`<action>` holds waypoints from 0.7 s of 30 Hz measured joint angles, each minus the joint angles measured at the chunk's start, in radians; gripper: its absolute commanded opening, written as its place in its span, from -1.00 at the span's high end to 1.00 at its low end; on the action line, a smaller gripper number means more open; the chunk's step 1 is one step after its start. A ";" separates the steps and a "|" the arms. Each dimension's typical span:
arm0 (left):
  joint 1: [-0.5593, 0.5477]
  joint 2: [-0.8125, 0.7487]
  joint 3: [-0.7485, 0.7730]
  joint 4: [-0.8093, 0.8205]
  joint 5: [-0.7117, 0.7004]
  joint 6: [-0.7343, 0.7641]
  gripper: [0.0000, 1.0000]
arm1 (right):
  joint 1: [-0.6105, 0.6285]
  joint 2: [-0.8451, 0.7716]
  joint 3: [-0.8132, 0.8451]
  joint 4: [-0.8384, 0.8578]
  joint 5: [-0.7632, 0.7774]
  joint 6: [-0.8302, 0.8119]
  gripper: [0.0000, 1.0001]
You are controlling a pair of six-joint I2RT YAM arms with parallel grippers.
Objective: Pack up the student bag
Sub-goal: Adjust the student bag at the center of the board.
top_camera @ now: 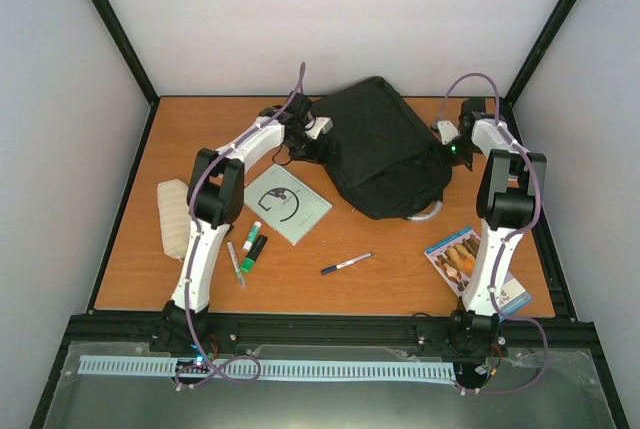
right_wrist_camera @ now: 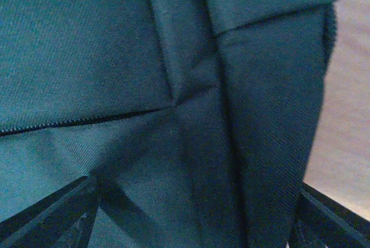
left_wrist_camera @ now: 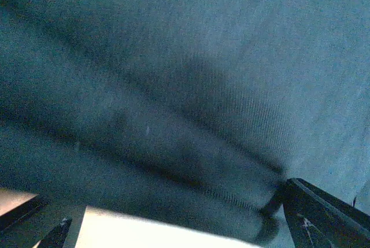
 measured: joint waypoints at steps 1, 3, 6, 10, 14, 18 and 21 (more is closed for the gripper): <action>0.000 0.018 0.023 -0.001 0.003 0.004 -0.89 | 0.003 -0.005 -0.023 0.005 -0.011 -0.001 -0.66; 0.000 0.052 0.068 -0.001 0.014 0.012 -0.85 | 0.003 -0.030 -0.073 0.008 -0.027 -0.003 -0.62; -0.003 0.095 0.123 -0.005 0.023 0.028 -0.84 | 0.006 -0.096 -0.158 0.010 -0.016 -0.005 -0.62; -0.004 0.159 0.210 -0.003 0.033 0.045 -0.86 | 0.013 -0.188 -0.278 0.003 -0.002 -0.008 -0.62; -0.011 0.212 0.300 -0.001 0.040 0.058 -0.92 | 0.019 -0.258 -0.366 -0.014 0.005 -0.010 -0.64; -0.019 0.260 0.391 0.002 0.041 0.084 -0.95 | 0.022 -0.297 -0.408 -0.029 0.024 -0.018 -0.66; -0.021 0.264 0.406 0.000 0.035 0.105 -0.99 | 0.025 -0.313 -0.423 -0.029 0.037 -0.020 -0.72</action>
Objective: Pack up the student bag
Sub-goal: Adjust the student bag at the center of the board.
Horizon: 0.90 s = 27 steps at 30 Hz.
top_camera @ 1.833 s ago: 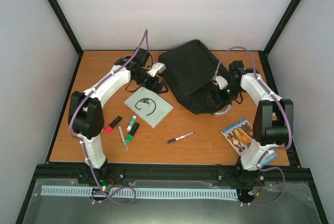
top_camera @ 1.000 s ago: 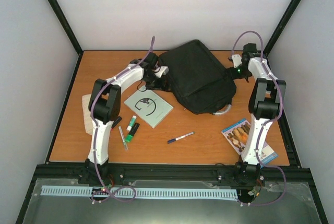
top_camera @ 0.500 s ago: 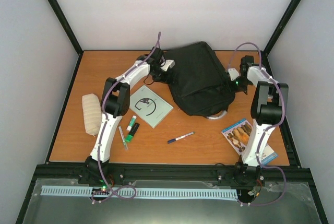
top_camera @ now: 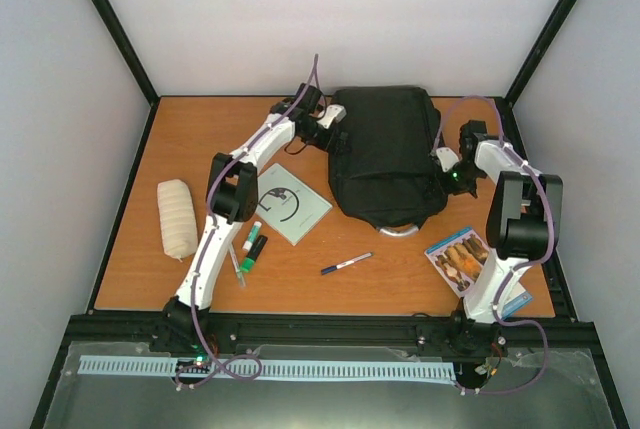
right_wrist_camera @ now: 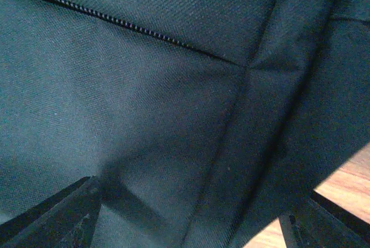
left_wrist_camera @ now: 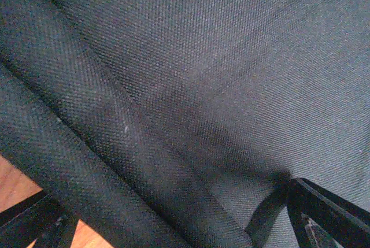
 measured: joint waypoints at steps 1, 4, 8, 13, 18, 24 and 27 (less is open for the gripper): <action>-0.001 0.000 0.003 -0.001 -0.003 0.006 -0.99 | 0.000 -0.007 -0.002 -0.001 0.003 -0.002 -0.74; 0.003 -0.004 0.007 -0.005 -0.010 0.011 -0.99 | 0.000 -0.041 -0.003 -0.008 0.007 -0.002 -0.78; 0.016 -0.068 -0.025 -0.025 -0.024 0.012 -0.99 | 0.000 -0.119 -0.003 -0.014 0.002 0.004 -0.80; 0.045 -0.298 -0.114 -0.098 -0.058 0.034 -0.99 | -0.001 -0.222 -0.001 -0.026 -0.030 0.016 -0.77; 0.095 -0.560 -0.255 -0.183 -0.076 0.069 -0.99 | 0.005 -0.308 0.031 -0.055 -0.084 0.008 -0.69; 0.185 -0.733 -0.584 -0.259 -0.096 0.105 -0.89 | 0.146 -0.383 0.041 -0.054 -0.117 -0.068 -0.60; 0.237 -0.727 -0.685 -0.284 -0.106 0.127 -0.87 | 0.300 -0.379 0.034 -0.039 -0.115 -0.121 -0.55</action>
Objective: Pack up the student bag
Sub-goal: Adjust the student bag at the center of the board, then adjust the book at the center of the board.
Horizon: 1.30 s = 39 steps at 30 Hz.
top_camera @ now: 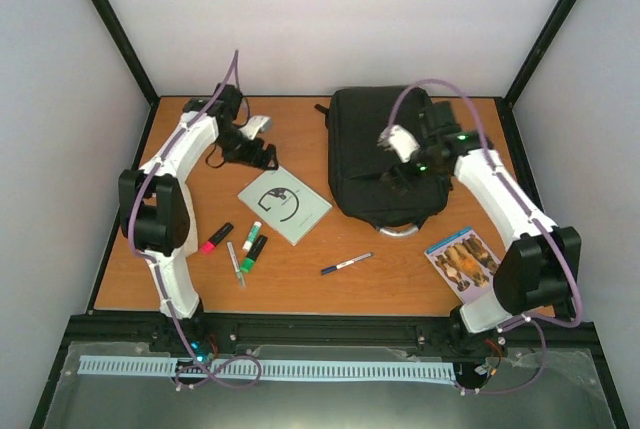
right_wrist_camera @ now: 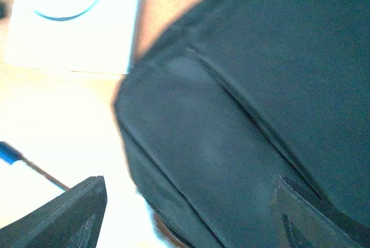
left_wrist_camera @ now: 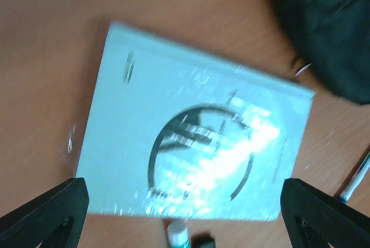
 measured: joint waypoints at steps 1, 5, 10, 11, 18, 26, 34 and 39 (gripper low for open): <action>0.022 0.003 -0.035 -0.011 0.000 0.010 -0.87 | 0.050 0.009 -0.003 0.008 0.001 -0.009 -0.51; 0.113 0.031 -0.093 -0.053 0.030 0.028 -0.98 | 0.195 0.081 -0.003 0.032 -0.016 -0.023 -0.42; 0.206 0.087 -0.095 -0.056 0.077 0.023 -0.97 | 0.325 0.246 -0.003 0.057 -0.013 -0.020 -0.23; 0.219 0.098 -0.097 -0.051 0.087 0.018 -0.96 | 0.346 0.272 -0.002 0.062 -0.011 -0.021 -0.14; 0.239 0.172 -0.105 -0.020 0.125 -0.002 -0.86 | 0.431 0.419 0.090 0.054 -0.069 -0.008 0.18; 0.238 0.252 -0.094 -0.001 0.170 -0.003 -0.82 | 0.441 0.534 0.128 0.087 -0.050 0.052 0.38; 0.238 0.259 -0.097 0.004 0.195 0.000 -0.80 | 0.441 0.589 0.194 0.096 0.024 0.095 0.38; 0.238 0.256 -0.116 -0.005 0.214 0.022 -0.77 | 0.442 0.674 0.298 0.121 0.117 0.141 0.37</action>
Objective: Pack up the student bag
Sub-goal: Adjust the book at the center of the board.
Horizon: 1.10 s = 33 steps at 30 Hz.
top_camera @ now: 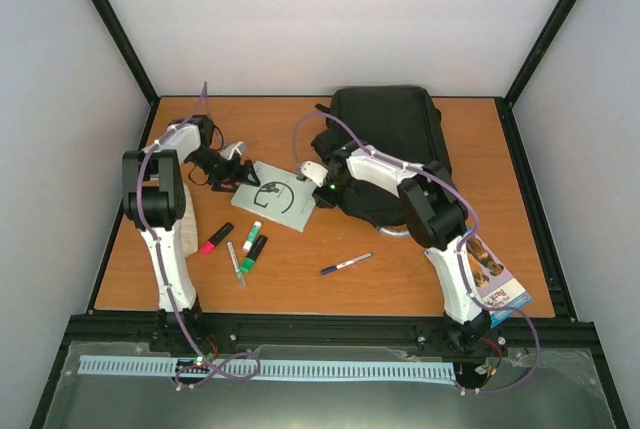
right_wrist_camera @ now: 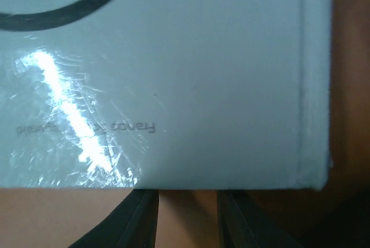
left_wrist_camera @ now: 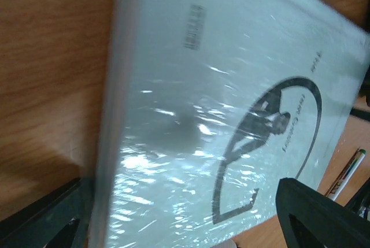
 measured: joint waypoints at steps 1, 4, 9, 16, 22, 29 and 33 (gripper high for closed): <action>0.000 -0.004 -0.008 -0.001 0.003 0.005 -0.76 | 0.000 0.022 0.029 0.002 0.022 0.005 0.37; 0.003 -0.025 -0.040 -0.002 -0.007 0.016 -0.72 | -0.006 0.082 0.127 -0.001 0.089 0.016 0.36; 0.012 -0.063 -0.108 -0.013 -0.003 0.030 -0.66 | -0.027 0.175 0.275 0.019 0.181 0.022 0.22; 0.001 -0.149 -0.212 -0.035 0.083 0.050 -0.64 | -0.040 0.221 0.342 0.069 0.239 0.020 0.14; -0.009 -0.194 -0.236 -0.063 0.093 0.060 -0.64 | -0.040 0.216 0.341 0.071 0.262 0.024 -0.17; -0.007 -0.255 -0.107 -0.074 -0.003 0.070 -0.78 | -0.035 0.027 0.232 0.064 0.280 0.047 -0.42; -0.005 -0.237 0.001 -0.069 -0.036 0.069 -0.79 | -0.032 -0.129 0.157 0.063 0.217 0.053 -0.28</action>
